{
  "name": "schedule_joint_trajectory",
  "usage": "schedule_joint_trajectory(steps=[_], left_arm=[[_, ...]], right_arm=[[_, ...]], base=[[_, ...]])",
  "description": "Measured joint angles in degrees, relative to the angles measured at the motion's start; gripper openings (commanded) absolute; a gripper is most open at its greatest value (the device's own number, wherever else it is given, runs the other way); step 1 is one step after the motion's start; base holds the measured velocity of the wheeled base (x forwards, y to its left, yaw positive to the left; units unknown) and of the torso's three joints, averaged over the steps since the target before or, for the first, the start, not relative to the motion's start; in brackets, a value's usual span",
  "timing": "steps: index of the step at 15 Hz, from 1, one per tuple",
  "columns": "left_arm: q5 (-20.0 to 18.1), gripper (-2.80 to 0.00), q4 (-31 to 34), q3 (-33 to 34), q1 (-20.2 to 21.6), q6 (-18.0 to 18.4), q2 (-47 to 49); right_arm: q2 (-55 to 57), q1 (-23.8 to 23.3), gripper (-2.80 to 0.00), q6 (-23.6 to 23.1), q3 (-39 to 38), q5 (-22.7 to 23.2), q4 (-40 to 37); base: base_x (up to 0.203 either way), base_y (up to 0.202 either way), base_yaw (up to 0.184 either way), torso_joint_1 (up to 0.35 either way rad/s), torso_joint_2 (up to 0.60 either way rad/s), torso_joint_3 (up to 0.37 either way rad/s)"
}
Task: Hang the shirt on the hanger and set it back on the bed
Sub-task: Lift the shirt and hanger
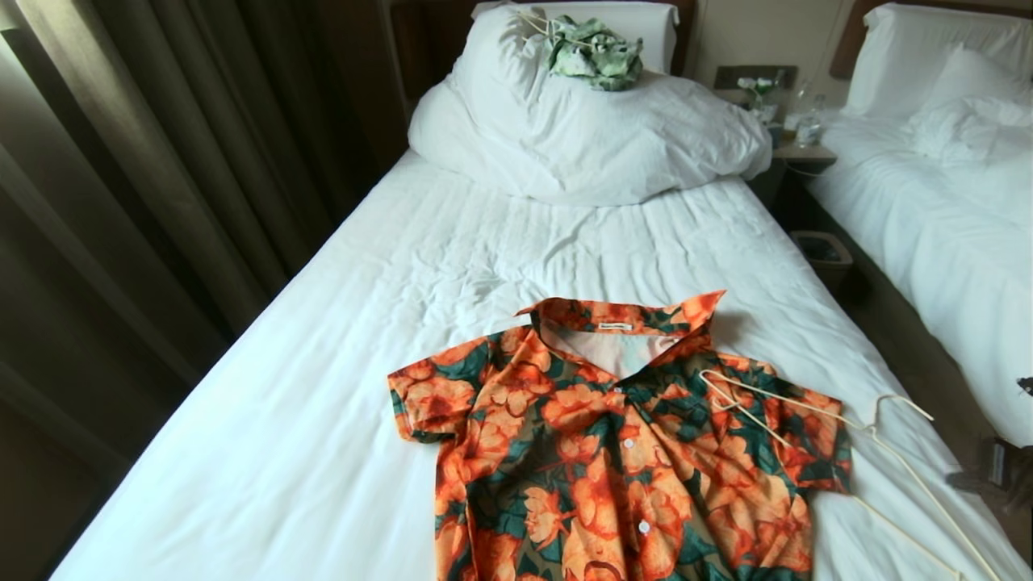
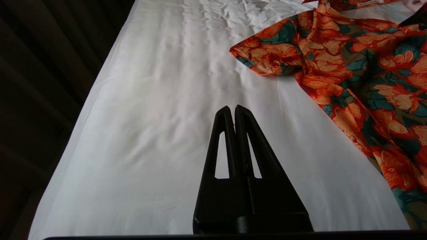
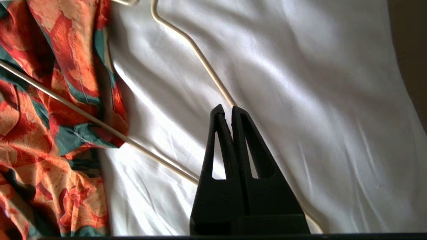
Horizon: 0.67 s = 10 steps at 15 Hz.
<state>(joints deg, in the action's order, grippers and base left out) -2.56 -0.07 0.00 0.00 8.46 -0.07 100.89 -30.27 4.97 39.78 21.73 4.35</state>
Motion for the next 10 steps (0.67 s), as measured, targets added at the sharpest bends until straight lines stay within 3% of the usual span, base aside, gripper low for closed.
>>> schedule_joint_trajectory(steps=[4, 5, 6, 10], left_arm=[[-0.02, -2.80, -0.02, 0.00, 0.00, 0.02, 0.02], [0.03, -2.80, 0.00, 0.00, 0.00, 0.01, 0.01], [0.03, -2.80, 0.00, 0.00, 0.00, 0.02, 0.00], [0.00, -2.80, 0.00, 0.00, 0.00, 0.02, 0.02]], right_arm=[[3.27, -4.93, -2.80, -5.17, 6.92, 5.09, -13.09], [3.90, -5.76, -0.51, -6.67, 7.62, 5.19, -14.49], [4.57, -6.50, 0.00, -7.78, 8.03, 5.25, -14.84], [6.77, -8.37, 0.00, -9.14, 8.83, 7.87, -14.51]], base=[[0.000, 0.000, 0.000, 0.000, 0.00, 0.000], [0.000, 0.000, 0.000, 0.000, 0.00, 0.000], [0.000, 0.000, 0.000, 0.000, 0.00, 0.000], [0.000, 0.000, 0.000, 0.000, 0.00, 0.000]])
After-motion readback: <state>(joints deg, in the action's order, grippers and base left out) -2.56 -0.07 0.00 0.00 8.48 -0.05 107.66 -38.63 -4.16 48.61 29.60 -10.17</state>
